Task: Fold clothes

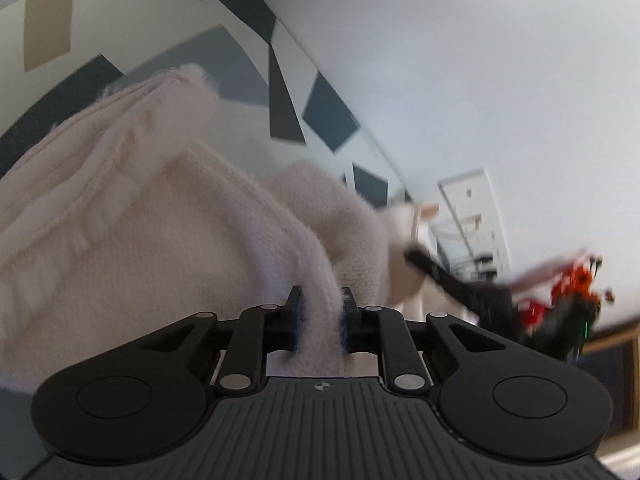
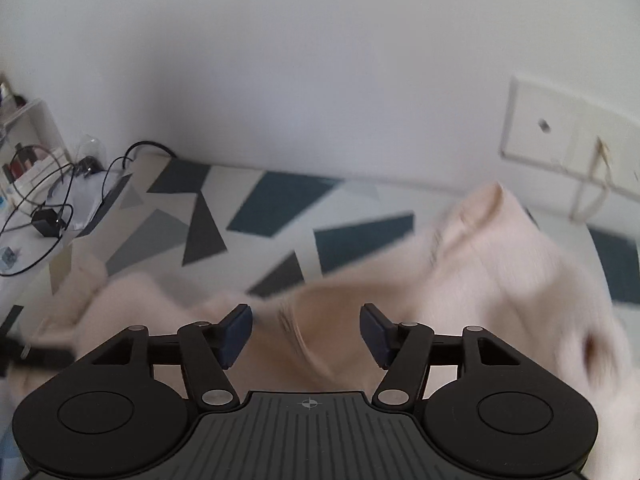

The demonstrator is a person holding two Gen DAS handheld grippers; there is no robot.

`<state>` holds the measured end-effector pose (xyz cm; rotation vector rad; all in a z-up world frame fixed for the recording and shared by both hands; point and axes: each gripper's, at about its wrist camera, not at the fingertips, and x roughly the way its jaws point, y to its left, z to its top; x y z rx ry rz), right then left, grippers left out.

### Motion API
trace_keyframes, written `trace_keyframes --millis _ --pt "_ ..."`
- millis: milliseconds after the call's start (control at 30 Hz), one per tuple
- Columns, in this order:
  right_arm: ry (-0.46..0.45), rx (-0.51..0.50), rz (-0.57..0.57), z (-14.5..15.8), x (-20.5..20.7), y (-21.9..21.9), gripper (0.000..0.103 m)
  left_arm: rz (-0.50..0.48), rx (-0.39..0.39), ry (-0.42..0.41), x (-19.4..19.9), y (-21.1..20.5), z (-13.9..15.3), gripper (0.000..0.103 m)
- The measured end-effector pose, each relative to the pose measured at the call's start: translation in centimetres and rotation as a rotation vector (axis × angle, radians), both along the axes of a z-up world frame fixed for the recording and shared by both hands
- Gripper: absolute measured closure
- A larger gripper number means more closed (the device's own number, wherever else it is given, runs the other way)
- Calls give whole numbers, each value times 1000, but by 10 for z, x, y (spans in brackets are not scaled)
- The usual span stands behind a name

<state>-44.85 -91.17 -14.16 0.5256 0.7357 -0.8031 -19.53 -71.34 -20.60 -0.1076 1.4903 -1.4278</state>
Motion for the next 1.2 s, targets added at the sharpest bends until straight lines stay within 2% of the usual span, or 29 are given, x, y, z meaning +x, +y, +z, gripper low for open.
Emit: trace_keyframes --millis 33,67,100,167,233,333,400,433,467,500,533,567,700,800,900,1000,1067,1200 --pt "15 4 23 -1 6 -3 61 -5 1 -9 -1 6 2 85" --pt "33 14 45 -2 12 -7 86 0 -1 -11 -1 10 4 85" --pt "58 37 60 -5 17 -8 96 10 -6 -13 0 15 5 86" --pt "88 52 78 -3 21 -7 99 57 -43 -7 5 21 10 87" --pt "60 31 91 13 23 -9 99 103 -108 -17 18 22 24 88" --pt "-51 -98 100 57 37 -24 100 202 -226 -127 46 16 61 89" --pt "-154 -202 59 90 49 -38 100 317 -337 -179 66 16 90 89" --pt "-205 -241 24 104 56 -46 98 362 -371 -214 71 15 101 89" --pt "-240 -233 -14 110 60 -52 90 381 -363 -268 72 10 109 87" --pt "-275 -225 -53 116 65 -59 82 400 -355 -322 73 6 117 68" --pt "-309 -217 -91 122 69 -65 60 419 -347 -376 75 2 125 50" --pt "-333 -210 -122 125 73 -69 42 426 -322 -423 74 -3 128 18" --pt "-262 -177 -139 97 68 -48 32 309 -174 -542 57 3 95 16" --pt "-176 -135 -193 65 43 -28 29 215 -69 -510 44 29 57 17" --pt "-122 -61 -245 38 2 -2 30 155 4 -445 35 56 29 17" --pt "-52 -15 -335 20 -43 29 30 104 16 -460 24 74 21 17" --pt "-16 1 -416 19 -77 48 30 66 -5 -477 18 77 21 17" --pt "-21 38 -590 29 -134 84 30 -12 -78 -455 3 65 20 16"
